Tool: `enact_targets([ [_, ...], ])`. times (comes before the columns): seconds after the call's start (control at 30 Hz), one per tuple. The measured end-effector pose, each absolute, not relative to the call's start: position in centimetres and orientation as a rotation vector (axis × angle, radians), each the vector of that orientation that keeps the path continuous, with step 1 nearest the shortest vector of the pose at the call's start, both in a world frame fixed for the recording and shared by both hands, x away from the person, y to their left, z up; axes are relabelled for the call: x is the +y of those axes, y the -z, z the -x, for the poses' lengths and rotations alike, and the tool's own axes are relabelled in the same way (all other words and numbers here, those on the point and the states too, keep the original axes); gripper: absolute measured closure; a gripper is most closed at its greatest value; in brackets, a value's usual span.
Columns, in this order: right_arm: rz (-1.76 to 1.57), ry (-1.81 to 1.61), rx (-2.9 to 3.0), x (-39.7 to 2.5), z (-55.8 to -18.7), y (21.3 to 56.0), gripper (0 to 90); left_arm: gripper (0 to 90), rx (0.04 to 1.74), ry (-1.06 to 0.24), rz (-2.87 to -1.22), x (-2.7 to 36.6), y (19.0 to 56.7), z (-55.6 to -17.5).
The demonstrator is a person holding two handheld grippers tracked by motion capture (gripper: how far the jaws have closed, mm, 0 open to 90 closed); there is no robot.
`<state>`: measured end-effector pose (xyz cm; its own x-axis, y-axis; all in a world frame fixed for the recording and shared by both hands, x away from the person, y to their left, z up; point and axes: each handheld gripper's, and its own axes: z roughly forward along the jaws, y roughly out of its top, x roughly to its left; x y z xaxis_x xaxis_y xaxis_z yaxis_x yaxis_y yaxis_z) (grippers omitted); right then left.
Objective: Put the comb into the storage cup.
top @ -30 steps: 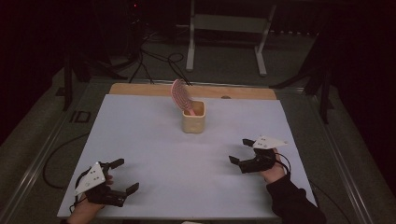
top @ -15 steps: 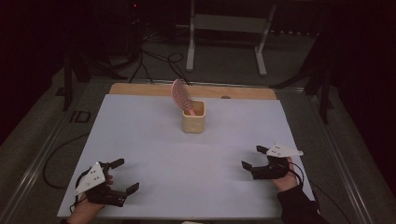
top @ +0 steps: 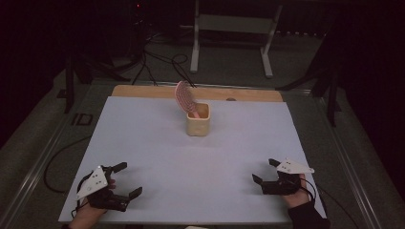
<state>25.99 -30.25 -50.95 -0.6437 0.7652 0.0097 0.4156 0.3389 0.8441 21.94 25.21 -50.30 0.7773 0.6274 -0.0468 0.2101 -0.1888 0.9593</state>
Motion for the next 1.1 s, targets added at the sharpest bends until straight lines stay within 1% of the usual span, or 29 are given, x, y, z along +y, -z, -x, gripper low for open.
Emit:
enact_targets([
  [0.37, -1.041, -1.215, 2.308, -28.7, -26.8, 52.4, 9.4, 0.0, 0.653, -0.430, -1.764, 25.2, 50.3, -21.9],
  [1.1, -1.053, -1.280, 2.257, -29.4, -26.8, 52.1, 9.4, 0.0, 0.657, -0.435, -1.761, 25.2, 50.4, -21.9],
])
